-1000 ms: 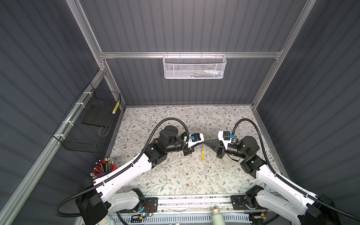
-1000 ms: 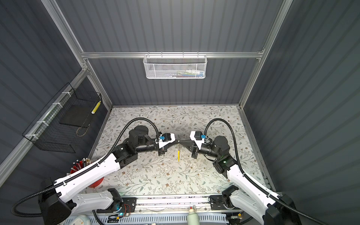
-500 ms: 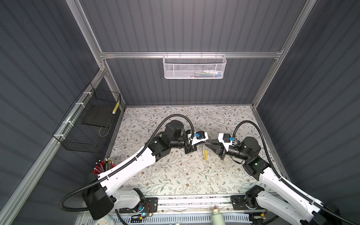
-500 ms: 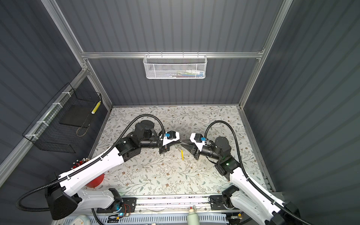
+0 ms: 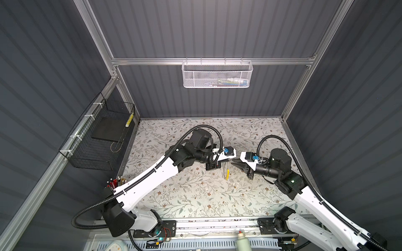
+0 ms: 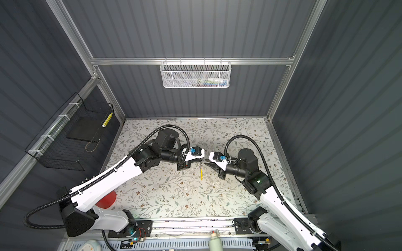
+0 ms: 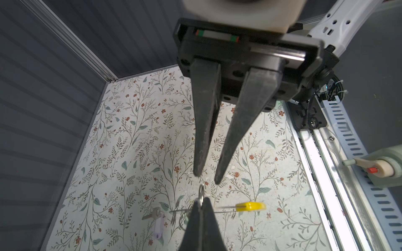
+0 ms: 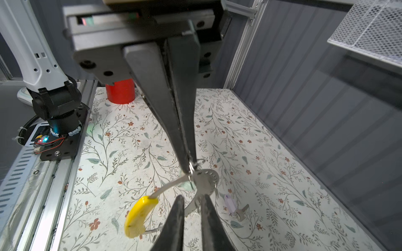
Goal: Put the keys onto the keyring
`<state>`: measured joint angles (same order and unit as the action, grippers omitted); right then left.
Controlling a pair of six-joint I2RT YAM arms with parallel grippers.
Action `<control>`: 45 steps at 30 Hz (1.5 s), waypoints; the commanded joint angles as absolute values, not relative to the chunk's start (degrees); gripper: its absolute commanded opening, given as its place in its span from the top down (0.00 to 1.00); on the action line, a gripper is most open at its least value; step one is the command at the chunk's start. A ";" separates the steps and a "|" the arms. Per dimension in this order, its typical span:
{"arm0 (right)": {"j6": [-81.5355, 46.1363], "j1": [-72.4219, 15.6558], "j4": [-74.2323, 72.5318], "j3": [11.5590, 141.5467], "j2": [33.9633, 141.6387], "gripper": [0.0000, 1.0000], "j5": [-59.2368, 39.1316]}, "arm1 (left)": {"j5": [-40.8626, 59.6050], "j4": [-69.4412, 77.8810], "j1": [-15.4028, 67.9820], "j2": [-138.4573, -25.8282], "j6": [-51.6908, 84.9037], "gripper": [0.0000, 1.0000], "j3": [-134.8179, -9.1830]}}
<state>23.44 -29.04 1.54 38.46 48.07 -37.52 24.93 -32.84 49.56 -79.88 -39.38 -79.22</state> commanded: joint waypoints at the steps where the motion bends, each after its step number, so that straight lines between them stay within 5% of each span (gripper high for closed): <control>1: 23.84 -29.18 1.77 40.17 48.14 0.83 -39.22 | 26.15 -35.07 50.00 -80.46 -40.83 1.00 -82.70; 16: 20.64 -29.20 -3.03 39.17 48.19 0.82 -40.86 | 26.99 -35.95 50.66 -81.47 -41.51 1.00 -83.69; 27: 20.43 -29.18 -2.84 39.47 49.57 1.00 -42.30 | 28.08 -34.65 50.72 -80.87 -41.66 1.00 -83.28; 32: 19.72 -29.23 -3.85 38.88 49.15 1.00 -42.26 | 27.22 -30.95 50.71 -79.23 -40.02 0.99 -81.57; 34: 18.14 -29.20 -6.17 37.89 48.63 1.00 -41.66 | 25.51 -27.95 50.71 -77.94 -39.14 0.95 -77.53; 37: 15.89 -29.25 -10.12 36.17 48.25 1.00 -41.55 | 22.99 -22.07 50.23 -75.29 -36.85 0.67 -73.23; 39: 14.36 -29.20 -12.64 35.36 48.38 1.00 -41.59 | 22.10 -18.55 49.63 -73.66 -35.18 0.60 -70.90; 45: 12.78 -29.21 -17.12 34.28 48.16 1.00 -41.40 | 20.65 -14.61 47.88 -70.69 -32.10 0.60 -66.58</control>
<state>14.74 -29.04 -11.73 34.79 49.06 -41.15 21.71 -18.72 48.73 -72.29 -34.89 -68.23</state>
